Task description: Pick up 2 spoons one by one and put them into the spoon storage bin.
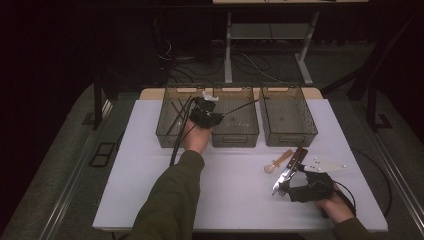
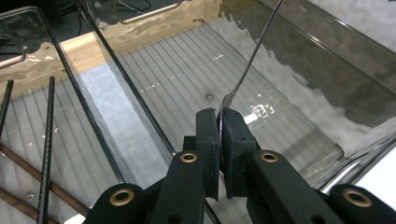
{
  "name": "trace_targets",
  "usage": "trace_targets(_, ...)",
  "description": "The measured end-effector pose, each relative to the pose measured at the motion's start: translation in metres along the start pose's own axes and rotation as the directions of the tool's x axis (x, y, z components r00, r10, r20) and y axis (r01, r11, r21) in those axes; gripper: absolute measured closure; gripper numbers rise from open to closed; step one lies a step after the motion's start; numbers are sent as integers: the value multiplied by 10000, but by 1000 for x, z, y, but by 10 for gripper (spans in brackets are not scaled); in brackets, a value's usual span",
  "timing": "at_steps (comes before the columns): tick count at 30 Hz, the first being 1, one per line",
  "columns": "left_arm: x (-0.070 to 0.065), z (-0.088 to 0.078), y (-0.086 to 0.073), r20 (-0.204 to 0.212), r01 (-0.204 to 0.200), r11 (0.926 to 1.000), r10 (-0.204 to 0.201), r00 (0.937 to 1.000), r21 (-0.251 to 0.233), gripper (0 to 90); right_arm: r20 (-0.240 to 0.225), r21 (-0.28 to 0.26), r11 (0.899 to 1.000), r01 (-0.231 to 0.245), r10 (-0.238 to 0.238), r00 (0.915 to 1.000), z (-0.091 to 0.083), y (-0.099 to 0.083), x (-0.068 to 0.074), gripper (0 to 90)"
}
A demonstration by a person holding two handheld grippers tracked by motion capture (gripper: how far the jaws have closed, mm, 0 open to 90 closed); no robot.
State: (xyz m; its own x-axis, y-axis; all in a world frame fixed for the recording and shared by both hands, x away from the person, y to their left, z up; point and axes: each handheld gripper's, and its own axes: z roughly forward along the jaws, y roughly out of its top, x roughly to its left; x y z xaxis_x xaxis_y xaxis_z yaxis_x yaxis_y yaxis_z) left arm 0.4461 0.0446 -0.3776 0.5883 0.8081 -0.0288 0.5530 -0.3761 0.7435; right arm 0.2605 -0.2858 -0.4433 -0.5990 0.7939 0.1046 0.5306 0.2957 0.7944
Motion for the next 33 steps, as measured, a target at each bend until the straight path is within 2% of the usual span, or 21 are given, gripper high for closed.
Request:
trace_targets(5, -1, 4, 0, 56, 12, 9999, -13, 10000, 164, 854, -7, -24, 10000, 23, -23, 10000, -1, 0, 0, 32)
trace_targets(6, -1, 3, 0, -67, -12, 9999, 12, 10000, 144, 829, -9, -25, 10000, 29, -29, 10000, -1, 0, 0, 32)
trace_targets(7, -1, 4, 0, -170, -28, 10000, 30, 9999, 84, 762, -12, -30, 10000, 48, -48, 10000, -1, 0, 0, 32)
trace_targets(11, 1, 2, 1, -12, 46, 10000, -46, 10000, -62, 609, 9, -36, 10000, 22, -22, 10000, -1, 0, 0, 32)
trace_targets(14, 2, 0, 1, 123, 57, 9998, -55, 9999, -188, 559, -9, -4, 10000, 33, -33, 10000, -1, 0, 0, 32)
trace_targets(20, 3, -7, 0, 477, -190, 9991, 208, 9986, -380, 484, -7, 1, 10000, 42, -42, 10000, -1, 0, 0, 32)
trace_targets(23, 3, -13, 0, 730, -491, 9979, 522, 9960, -426, 436, -4, -1, 10000, 73, -73, 10000, 0, 0, 0, 32)
trace_targets(28, 0, -24, -4, 1114, -758, 9952, 825, 9903, -626, 370, 16, 25, 10000, 48, -48, 10000, 0, 0, 0, 32)
trace_targets(33, -5, -36, -14, 1499, -1069, 9913, 1174, 9817, -765, 311, 23, 45, 10000, 50, -51, 10000, 0, 0, 0, 32)
